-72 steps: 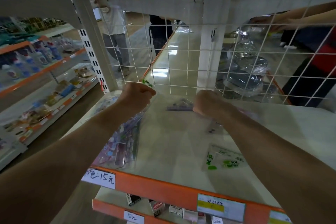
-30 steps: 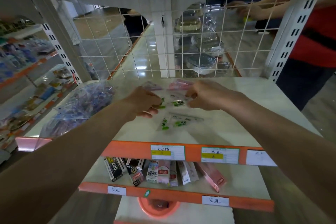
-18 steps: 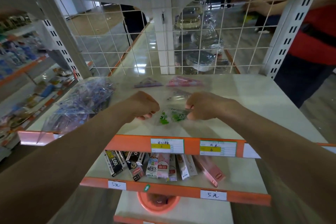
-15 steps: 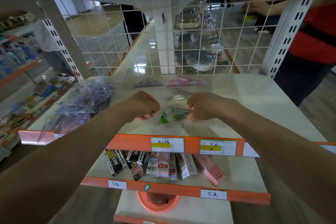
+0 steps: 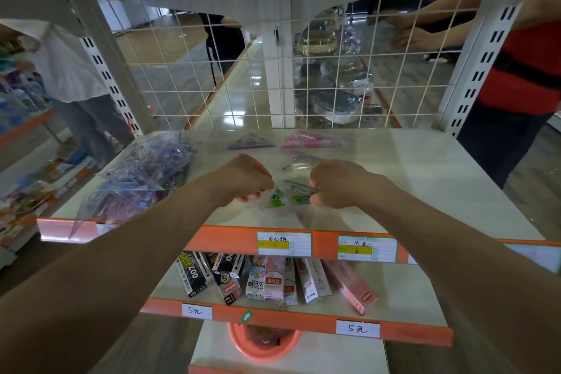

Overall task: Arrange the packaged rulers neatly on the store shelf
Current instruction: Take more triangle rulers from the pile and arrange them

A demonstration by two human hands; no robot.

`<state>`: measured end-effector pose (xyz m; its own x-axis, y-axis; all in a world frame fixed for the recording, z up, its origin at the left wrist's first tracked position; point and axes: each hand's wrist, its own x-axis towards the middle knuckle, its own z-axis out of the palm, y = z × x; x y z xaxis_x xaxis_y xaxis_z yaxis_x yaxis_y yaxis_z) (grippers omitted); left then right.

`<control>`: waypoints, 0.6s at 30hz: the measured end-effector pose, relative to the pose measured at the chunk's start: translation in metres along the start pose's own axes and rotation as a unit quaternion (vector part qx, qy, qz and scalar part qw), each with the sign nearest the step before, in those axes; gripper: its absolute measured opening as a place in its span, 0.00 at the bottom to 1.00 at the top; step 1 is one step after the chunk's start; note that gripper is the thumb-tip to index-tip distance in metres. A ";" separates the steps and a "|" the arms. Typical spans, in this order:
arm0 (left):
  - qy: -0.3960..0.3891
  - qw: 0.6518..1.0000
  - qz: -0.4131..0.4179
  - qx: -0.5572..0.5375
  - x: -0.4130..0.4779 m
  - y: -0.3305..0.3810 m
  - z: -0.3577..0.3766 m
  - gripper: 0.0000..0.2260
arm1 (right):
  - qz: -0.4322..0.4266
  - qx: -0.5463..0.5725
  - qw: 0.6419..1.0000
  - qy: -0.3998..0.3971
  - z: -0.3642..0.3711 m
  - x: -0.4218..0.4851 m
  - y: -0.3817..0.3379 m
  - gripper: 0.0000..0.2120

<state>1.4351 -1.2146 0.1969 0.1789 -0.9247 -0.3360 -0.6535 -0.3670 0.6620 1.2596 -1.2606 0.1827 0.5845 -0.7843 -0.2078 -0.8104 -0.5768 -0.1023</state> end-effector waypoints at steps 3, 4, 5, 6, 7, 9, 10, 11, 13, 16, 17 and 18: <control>0.003 1.000 0.000 -0.005 -0.002 -0.001 -0.002 0.10 | 0.012 -0.016 1.000 -0.011 -0.003 0.003 0.000 0.09; 0.005 1.000 -0.001 -0.006 -0.002 -0.002 -0.003 0.10 | 0.016 -0.021 1.000 -0.013 -0.004 0.004 0.000 0.08; 0.007 1.000 -0.001 -0.008 -0.003 -0.003 -0.004 0.10 | 0.018 -0.025 0.999 -0.015 -0.005 0.006 0.001 0.09; 0.008 1.000 -0.002 -0.009 -0.004 -0.004 -0.006 0.10 | 0.018 -0.029 0.999 -0.018 -0.005 0.006 0.001 0.10; 0.010 1.000 -0.003 -0.012 -0.005 -0.005 -0.008 0.10 | 0.018 -0.032 0.999 -0.021 -0.005 0.008 0.001 0.11; 0.015 1.000 -0.004 -0.018 -0.006 -0.008 -0.013 0.11 | 0.021 -0.036 0.999 -0.028 -0.005 0.010 0.001 0.11; 0.018 1.000 -0.005 -0.021 -0.007 -0.010 -0.015 0.11 | 0.023 -0.036 0.999 -0.031 -0.006 0.011 0.001 0.11; 0.020 1.000 -0.008 -0.021 -0.007 -0.011 -0.017 0.11 | 0.025 -0.035 0.998 -0.034 -0.006 0.013 0.001 0.11; 0.021 1.000 -0.010 -0.019 -0.009 -0.013 -0.020 0.12 | 0.031 -0.033 0.998 -0.039 -0.007 0.015 0.001 0.09; 0.019 1.000 -0.011 -0.021 -0.011 -0.015 -0.022 0.12 | 0.042 -0.029 0.998 -0.039 -0.007 0.014 0.000 0.10; 0.019 1.000 -0.010 -0.022 -0.011 -0.015 -0.023 0.12 | 0.047 -0.026 0.998 -0.039 -0.007 0.015 0.000 0.10; 0.019 0.999 -0.009 -0.024 -0.010 -0.016 -0.023 0.12 | 0.054 -0.023 0.998 -0.037 -0.007 0.016 0.000 0.09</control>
<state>1.4607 -1.2014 0.2054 0.2185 -0.9210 -0.3224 -0.6143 -0.3865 0.6879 1.2691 -1.2743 0.1861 0.4877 -0.8244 -0.2872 -0.8649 -0.5011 -0.0305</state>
